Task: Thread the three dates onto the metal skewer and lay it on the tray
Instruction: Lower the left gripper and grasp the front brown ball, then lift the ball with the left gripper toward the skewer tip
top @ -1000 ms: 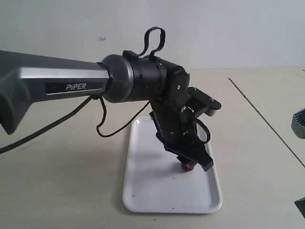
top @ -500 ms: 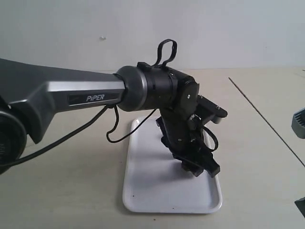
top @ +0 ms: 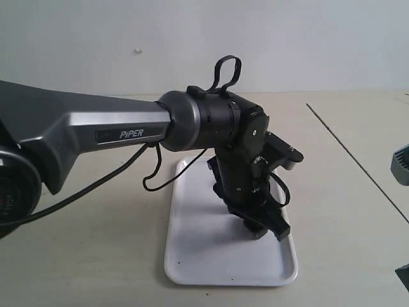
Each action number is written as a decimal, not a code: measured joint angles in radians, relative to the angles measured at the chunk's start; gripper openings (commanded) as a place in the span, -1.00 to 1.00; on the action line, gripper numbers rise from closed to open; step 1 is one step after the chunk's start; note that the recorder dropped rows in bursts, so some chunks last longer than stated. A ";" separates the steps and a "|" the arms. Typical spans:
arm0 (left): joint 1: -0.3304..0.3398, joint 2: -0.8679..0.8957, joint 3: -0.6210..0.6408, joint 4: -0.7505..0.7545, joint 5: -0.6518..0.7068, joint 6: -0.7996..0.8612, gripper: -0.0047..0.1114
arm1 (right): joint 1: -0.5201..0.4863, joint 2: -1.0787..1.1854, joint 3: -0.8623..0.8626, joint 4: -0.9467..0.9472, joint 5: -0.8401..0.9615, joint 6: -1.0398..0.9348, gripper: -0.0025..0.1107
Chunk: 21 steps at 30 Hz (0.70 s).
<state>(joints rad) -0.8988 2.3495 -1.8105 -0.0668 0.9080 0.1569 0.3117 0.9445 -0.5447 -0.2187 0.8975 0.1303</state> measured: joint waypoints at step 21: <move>0.000 -0.009 -0.004 0.166 0.174 0.195 -0.33 | 0.000 0.000 0.000 0.000 0.000 0.000 -0.96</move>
<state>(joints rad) -0.8988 2.3405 -1.8144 0.0996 1.0817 0.3521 0.3117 0.9445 -0.5447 -0.2187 0.8975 0.1303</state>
